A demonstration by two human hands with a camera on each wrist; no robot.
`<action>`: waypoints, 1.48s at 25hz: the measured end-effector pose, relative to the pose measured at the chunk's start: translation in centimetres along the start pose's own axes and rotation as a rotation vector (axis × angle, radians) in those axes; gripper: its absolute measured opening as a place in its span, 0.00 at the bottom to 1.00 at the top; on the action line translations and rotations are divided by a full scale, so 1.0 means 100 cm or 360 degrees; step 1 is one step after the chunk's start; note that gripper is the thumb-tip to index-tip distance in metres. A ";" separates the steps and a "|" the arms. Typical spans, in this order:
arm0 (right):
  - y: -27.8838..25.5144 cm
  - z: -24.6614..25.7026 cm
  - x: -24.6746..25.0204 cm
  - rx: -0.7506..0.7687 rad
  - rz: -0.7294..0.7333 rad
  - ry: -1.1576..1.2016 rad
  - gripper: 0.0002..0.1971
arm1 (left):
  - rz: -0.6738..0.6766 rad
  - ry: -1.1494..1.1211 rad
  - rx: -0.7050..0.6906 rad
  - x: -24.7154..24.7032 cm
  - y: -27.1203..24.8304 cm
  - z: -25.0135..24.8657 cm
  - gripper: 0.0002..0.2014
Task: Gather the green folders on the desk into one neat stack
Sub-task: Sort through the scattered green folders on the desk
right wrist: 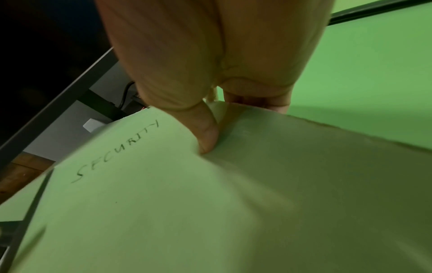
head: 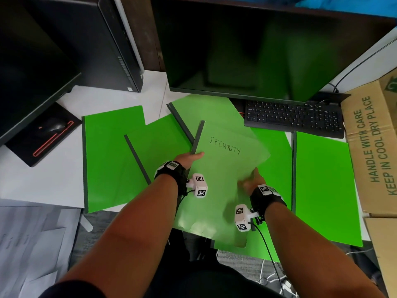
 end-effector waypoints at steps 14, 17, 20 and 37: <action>-0.046 0.010 0.027 0.0170 -0.0358 0.0254 0.36 | -0.0515 -0.0345 -0.0348 0.017 -0.034 0.041 0.17; -0.047 0.021 0.024 0.0215 -0.0212 0.0220 0.44 | -0.0526 -0.0276 -0.0389 0.027 -0.045 0.054 0.18; -0.052 0.033 0.008 0.0261 0.0075 0.0203 0.37 | -0.0560 -0.0188 -0.0417 0.027 -0.047 0.057 0.23; -0.053 0.013 0.012 0.0098 0.0050 0.1227 0.34 | -0.0831 0.0433 0.0349 0.109 -0.012 0.091 0.72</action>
Point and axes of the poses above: each hand's wrist, its own y-axis towards the middle knuckle, its own x-axis out of the back of the hand, z = x × y, the point moved 4 cm from there along y, towards the middle knuckle
